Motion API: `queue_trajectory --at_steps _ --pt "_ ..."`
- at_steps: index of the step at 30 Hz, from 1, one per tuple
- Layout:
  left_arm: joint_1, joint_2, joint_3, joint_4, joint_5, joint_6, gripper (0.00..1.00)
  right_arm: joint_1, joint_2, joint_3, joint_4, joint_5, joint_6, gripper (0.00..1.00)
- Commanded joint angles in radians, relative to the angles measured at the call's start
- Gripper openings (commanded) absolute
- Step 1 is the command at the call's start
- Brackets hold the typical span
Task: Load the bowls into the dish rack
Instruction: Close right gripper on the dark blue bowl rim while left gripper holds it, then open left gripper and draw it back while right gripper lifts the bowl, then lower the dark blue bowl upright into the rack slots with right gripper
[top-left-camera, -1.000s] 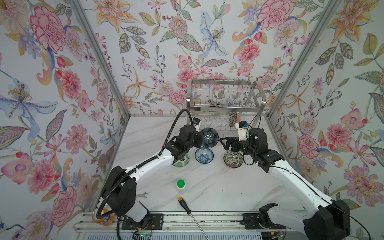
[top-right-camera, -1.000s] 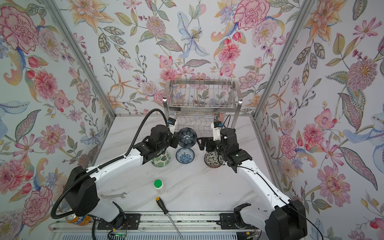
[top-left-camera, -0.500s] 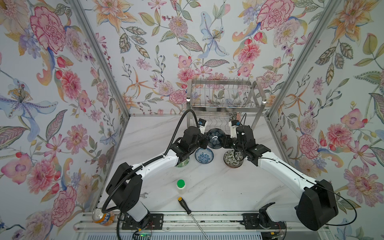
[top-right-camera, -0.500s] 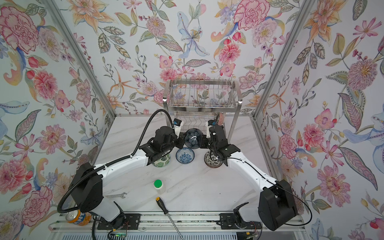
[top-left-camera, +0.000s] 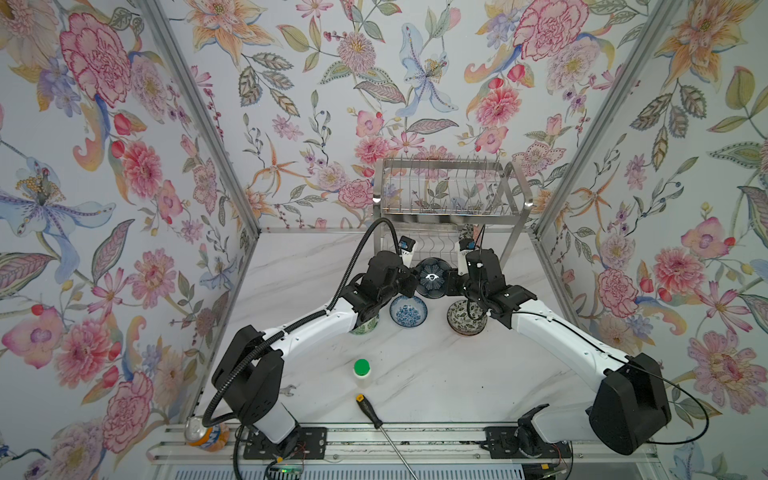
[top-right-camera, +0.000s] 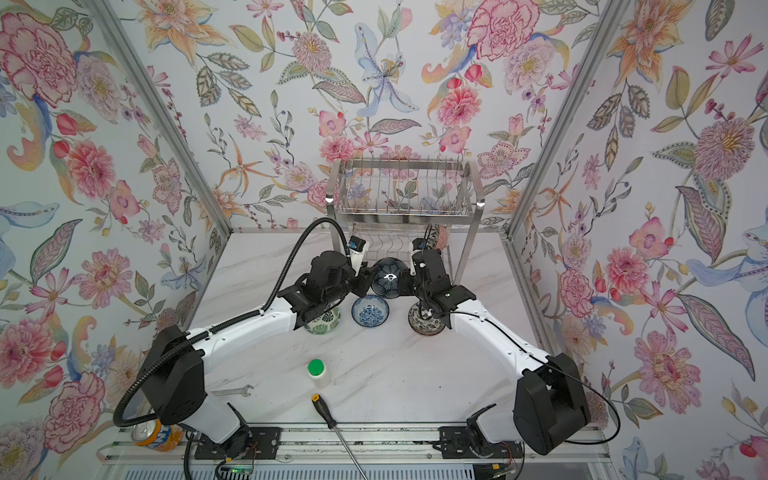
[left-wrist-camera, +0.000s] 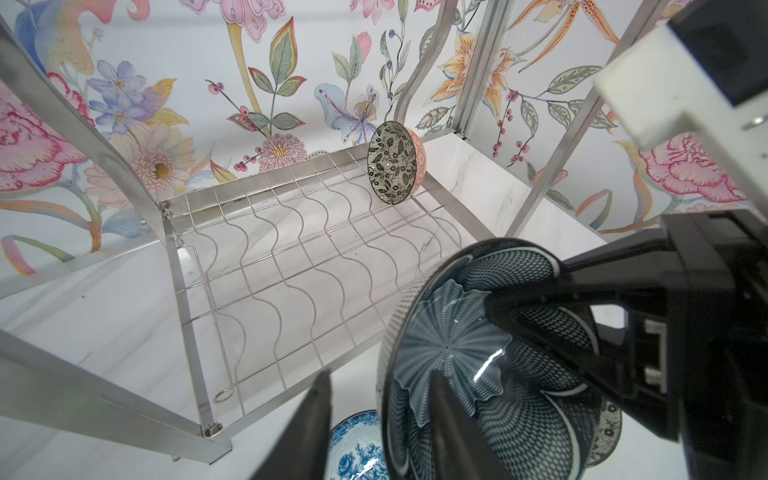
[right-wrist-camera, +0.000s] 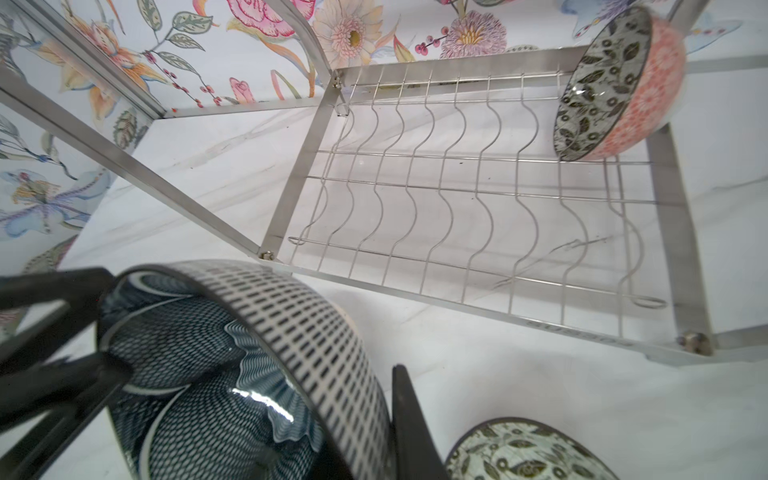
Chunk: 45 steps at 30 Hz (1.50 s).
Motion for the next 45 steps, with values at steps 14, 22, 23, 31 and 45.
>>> queue_trajectory --at_steps 14,22,23,31,45 --pt "0.158 -0.247 -0.067 -0.237 -0.118 0.114 0.99 0.02 0.129 0.158 -0.052 0.758 -0.377 0.0" --pt "0.185 -0.307 -0.132 -0.245 -0.145 0.104 0.99 0.025 0.288 0.222 -0.002 0.939 -0.459 0.0" --pt "0.189 -0.313 -0.141 -0.243 -0.141 0.103 0.99 0.024 0.299 0.224 0.005 0.949 -0.465 0.0" --pt "0.212 -0.339 -0.178 -0.23 -0.119 0.097 0.99 0.023 0.402 0.236 0.102 1.072 -0.536 0.0" --pt "0.228 -0.349 -0.195 -0.239 -0.103 0.099 0.99 -0.023 0.548 0.244 0.487 1.153 -0.842 0.0"
